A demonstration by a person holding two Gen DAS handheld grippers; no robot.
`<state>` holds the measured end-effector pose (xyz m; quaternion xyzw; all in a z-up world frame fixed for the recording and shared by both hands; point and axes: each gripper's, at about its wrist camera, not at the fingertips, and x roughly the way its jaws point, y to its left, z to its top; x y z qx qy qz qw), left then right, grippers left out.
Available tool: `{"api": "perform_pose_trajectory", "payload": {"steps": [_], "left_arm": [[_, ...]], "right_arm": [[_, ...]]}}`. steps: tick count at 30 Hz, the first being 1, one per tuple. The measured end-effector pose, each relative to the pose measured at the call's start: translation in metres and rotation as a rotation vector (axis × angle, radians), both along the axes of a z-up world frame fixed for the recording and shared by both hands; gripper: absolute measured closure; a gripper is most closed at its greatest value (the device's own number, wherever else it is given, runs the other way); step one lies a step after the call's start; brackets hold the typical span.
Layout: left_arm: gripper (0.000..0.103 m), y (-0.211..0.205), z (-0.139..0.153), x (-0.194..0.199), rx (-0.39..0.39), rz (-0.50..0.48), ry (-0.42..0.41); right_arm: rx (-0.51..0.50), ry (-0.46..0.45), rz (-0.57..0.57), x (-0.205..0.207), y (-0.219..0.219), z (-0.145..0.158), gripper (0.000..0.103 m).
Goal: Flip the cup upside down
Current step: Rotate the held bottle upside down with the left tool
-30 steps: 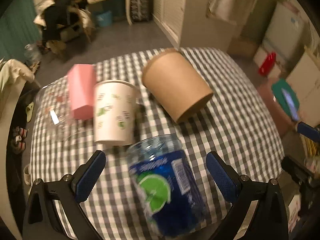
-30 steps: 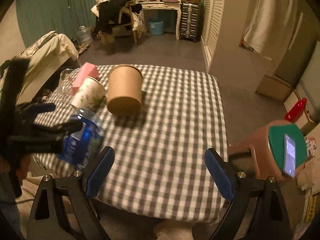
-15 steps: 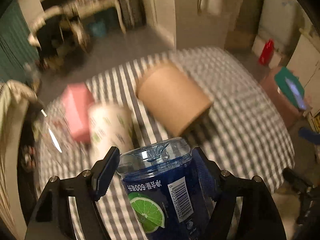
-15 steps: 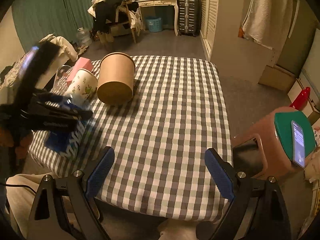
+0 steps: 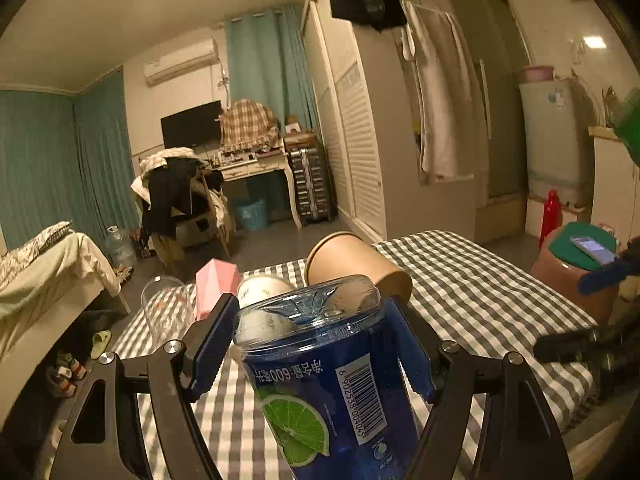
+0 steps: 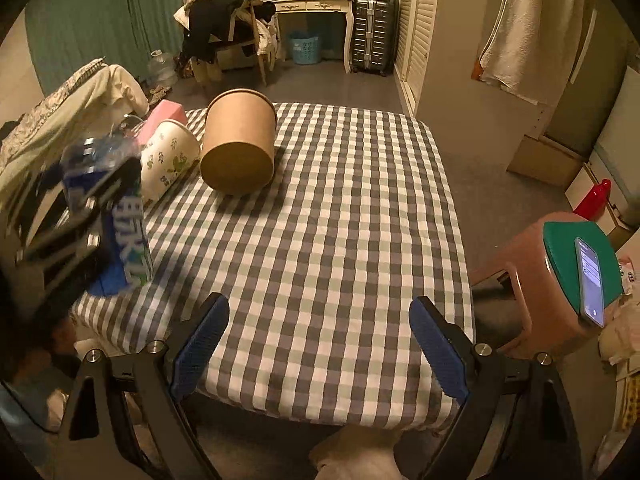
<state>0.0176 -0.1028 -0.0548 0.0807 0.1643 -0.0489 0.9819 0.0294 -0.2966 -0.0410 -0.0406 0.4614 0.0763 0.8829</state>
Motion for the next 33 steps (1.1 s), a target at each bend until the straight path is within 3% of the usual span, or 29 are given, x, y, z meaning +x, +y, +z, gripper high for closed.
{"api": "perform_pose_trajectory", "payload": {"steps": [5,12,16,20,29,33], "left_arm": [[0.026,0.01,-0.009,-0.024,-0.037,-0.005,-0.028],[0.026,0.009,-0.013,-0.06,0.032,-0.019,-0.052],[0.026,0.003,-0.024,-0.065,0.045,-0.073,0.028],[0.032,0.003,-0.037,-0.062,0.027,-0.086,0.091],[0.033,0.006,-0.013,-0.034,-0.039,-0.093,0.032],[0.033,0.004,-0.024,-0.006,-0.032,-0.061,0.074]], "right_arm": [[-0.002,-0.003,0.004,-0.004,0.003,0.0,0.011],[0.0,0.005,0.009,-0.009,0.009,-0.003,0.011],[-0.003,0.006,0.021,-0.013,0.015,-0.003,0.011],[0.005,0.003,0.03,-0.017,0.017,-0.002,0.011],[0.0,0.003,0.007,-0.018,0.008,-0.003,0.011],[0.0,0.008,0.01,-0.017,0.009,-0.007,0.011]]}}
